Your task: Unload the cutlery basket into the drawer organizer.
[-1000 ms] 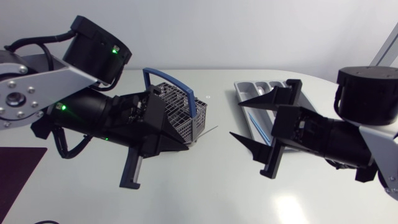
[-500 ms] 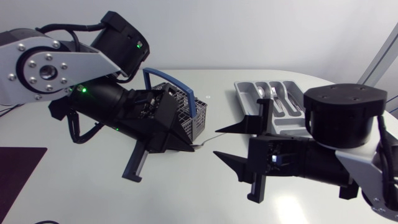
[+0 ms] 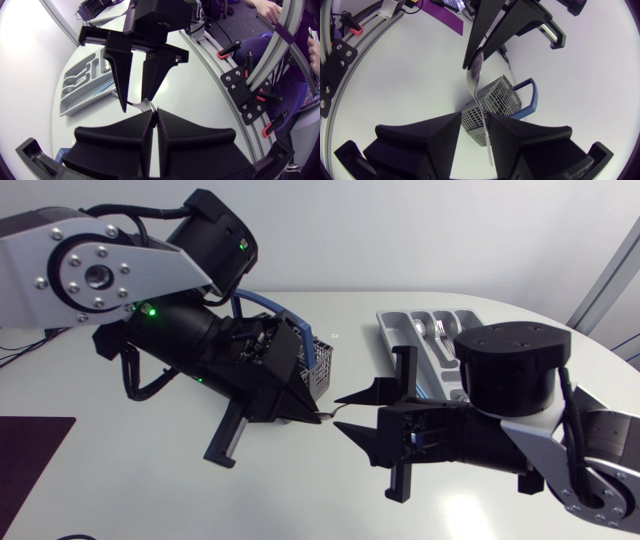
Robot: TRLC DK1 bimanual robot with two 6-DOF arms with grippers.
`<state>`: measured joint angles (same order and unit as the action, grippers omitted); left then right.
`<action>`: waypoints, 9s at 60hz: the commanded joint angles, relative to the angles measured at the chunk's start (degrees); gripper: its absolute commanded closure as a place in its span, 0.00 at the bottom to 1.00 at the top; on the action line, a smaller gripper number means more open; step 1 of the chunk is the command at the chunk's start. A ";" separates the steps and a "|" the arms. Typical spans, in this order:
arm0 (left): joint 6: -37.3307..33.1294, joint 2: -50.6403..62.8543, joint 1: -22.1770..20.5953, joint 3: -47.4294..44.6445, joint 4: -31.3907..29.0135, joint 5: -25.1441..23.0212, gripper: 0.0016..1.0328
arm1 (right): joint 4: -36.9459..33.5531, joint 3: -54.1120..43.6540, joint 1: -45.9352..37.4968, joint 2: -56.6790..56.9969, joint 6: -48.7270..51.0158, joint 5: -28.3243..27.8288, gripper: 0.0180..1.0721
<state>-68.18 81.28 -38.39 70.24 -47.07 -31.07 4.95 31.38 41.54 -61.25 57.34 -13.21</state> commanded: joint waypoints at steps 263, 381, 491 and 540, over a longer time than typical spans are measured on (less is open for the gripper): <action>37.33 8.29 26.61 10.18 10.42 16.83 0.05 | 12.89 -2.37 -57.80 -15.91 34.15 -10.96 0.18; 40.50 29.73 37.25 8.07 28.00 0.84 0.85 | 21.42 27.34 -15.26 -49.66 -19.11 5.57 0.94; 41.82 -2.09 42.87 -20.67 35.38 -0.75 0.83 | 22.73 7.03 -17.81 -21.80 -19.90 15.32 0.95; 56.84 -40.49 48.41 -38.68 47.86 3.21 0.04 | 10.34 -8.61 -22.12 21.70 -20.34 30.35 0.04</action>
<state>-14.28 44.58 8.47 34.11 -0.05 -28.16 18.00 24.51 20.86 -44.16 38.89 16.34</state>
